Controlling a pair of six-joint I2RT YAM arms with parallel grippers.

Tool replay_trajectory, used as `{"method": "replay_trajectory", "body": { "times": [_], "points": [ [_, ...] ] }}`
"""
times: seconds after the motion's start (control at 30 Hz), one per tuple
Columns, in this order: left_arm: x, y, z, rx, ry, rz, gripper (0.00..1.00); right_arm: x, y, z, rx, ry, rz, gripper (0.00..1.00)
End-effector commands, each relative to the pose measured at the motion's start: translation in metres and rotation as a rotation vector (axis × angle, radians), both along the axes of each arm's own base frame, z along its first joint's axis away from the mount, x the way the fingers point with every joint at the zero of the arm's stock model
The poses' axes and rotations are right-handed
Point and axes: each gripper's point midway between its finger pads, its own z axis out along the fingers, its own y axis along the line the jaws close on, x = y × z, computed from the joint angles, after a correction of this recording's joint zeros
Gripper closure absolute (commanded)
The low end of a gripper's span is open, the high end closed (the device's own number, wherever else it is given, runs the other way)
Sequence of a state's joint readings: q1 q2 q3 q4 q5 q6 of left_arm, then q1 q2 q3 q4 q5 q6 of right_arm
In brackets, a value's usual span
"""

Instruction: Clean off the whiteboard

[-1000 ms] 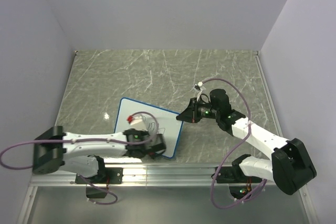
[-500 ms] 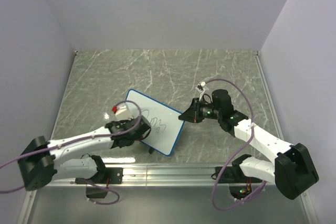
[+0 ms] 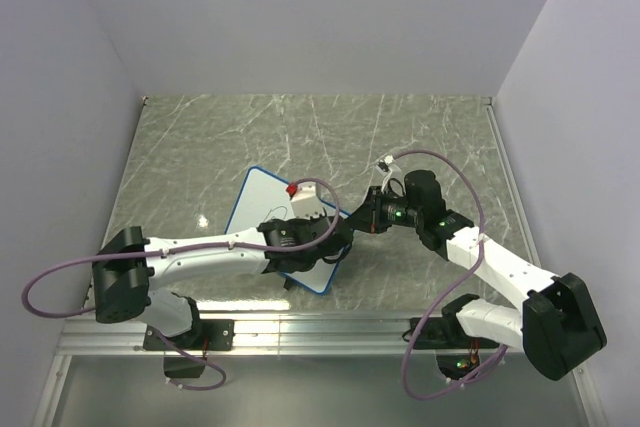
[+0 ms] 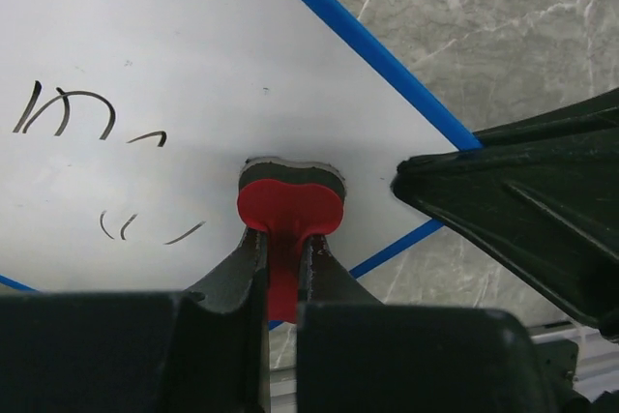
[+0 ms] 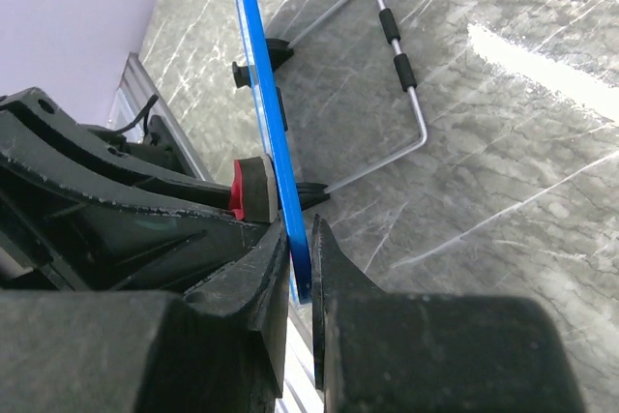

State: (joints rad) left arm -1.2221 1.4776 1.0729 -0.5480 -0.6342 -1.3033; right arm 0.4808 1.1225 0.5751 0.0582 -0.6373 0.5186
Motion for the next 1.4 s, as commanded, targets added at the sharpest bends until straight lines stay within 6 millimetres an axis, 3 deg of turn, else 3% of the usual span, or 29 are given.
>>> {"method": "replay_trajectory", "body": {
  "times": [0.0,0.07,0.1,0.17,0.33,0.43,0.63,0.73,0.83,0.93,1.07,1.23,1.37],
  "points": [
    [0.018,-0.002,0.000,-0.113,-0.011,0.052,1.00,-0.026,-0.004,-0.025,-0.060,0.126,0.035,1.00],
    [0.028,0.021,-0.004,-0.115,-0.002,0.099,1.00,-0.027,-0.005,-0.026,-0.064,0.128,0.035,1.00],
    [0.027,0.035,-0.020,-0.090,0.013,0.106,1.00,-0.026,-0.005,-0.025,-0.063,0.126,0.033,1.00],
    [0.030,0.054,-0.029,-0.079,0.015,0.133,1.00,-0.026,-0.004,-0.024,-0.064,0.121,0.035,1.00],
    [0.007,0.097,-0.088,0.035,0.082,0.204,1.00,-0.025,-0.004,-0.028,-0.075,0.137,0.035,1.00],
    [-0.007,0.107,-0.103,0.015,0.078,0.282,1.00,-0.026,-0.003,-0.031,-0.074,0.148,0.038,1.00],
    [-0.012,0.117,-0.119,0.059,0.098,0.337,1.00,-0.026,-0.002,-0.035,-0.079,0.159,0.042,1.00],
    [-0.022,0.140,-0.138,0.168,0.161,0.406,1.00,-0.026,-0.003,-0.035,-0.080,0.156,0.040,1.00],
    [-0.038,0.158,-0.155,0.291,0.240,0.432,1.00,-0.025,-0.003,-0.035,-0.084,0.155,0.039,1.00],
    [-0.052,0.160,-0.169,0.307,0.305,0.429,1.00,-0.024,-0.003,-0.035,-0.089,0.154,0.035,1.00],
    [-0.075,0.181,-0.187,0.340,0.383,0.447,1.00,-0.024,-0.004,-0.032,-0.091,0.144,0.030,1.00],
    [-0.100,0.193,-0.196,0.389,0.461,0.438,1.00,-0.023,-0.005,-0.029,-0.091,0.133,0.026,1.00],
    [-0.119,0.189,-0.198,0.457,0.533,0.416,1.00,-0.022,-0.005,-0.025,-0.091,0.123,0.022,1.00]
  ]
}}
